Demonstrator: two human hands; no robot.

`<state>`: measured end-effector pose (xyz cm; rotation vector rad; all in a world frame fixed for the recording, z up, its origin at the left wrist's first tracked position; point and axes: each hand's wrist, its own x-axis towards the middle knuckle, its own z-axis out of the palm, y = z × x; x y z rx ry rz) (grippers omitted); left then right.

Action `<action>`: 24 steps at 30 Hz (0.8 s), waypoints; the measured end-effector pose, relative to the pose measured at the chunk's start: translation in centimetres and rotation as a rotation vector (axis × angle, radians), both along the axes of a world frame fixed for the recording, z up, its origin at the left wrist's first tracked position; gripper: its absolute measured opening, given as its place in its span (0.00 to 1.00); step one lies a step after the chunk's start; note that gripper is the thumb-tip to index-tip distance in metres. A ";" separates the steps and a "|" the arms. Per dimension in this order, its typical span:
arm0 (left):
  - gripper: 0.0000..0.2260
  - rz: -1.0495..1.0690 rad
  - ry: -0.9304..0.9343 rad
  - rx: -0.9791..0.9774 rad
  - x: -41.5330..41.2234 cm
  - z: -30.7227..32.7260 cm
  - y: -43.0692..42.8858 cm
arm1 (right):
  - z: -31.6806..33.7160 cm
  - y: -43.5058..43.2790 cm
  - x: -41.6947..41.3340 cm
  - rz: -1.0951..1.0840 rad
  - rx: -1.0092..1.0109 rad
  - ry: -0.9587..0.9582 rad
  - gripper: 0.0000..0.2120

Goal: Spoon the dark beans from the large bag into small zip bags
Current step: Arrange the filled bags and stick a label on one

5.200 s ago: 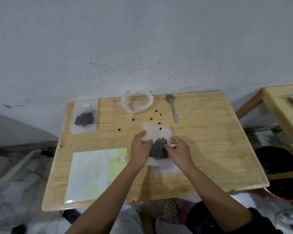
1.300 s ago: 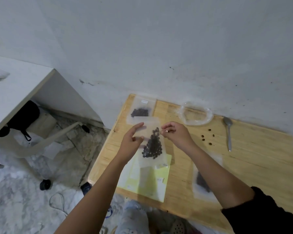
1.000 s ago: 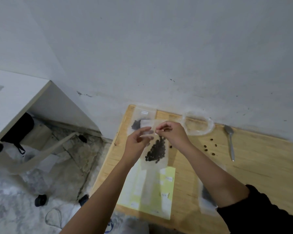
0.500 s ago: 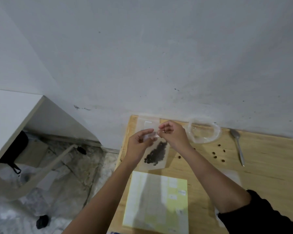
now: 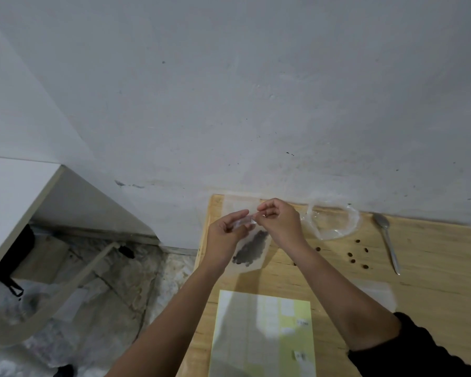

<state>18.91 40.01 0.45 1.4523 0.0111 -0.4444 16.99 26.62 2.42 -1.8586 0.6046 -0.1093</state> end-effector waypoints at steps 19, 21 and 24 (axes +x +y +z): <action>0.13 0.063 -0.054 0.051 0.3 -0.4 -0.2 | -0.4 0.6 0.8 -0.077 -0.027 0.026 0.09; 0.13 0.069 -0.058 0.052 0.3 -0.4 -0.4 | -0.4 0.5 0.8 -0.085 -0.017 0.034 0.09; 0.13 0.077 -0.053 0.051 0.2 -0.5 -0.6 | -0.5 0.4 0.8 -0.093 -0.015 0.048 0.09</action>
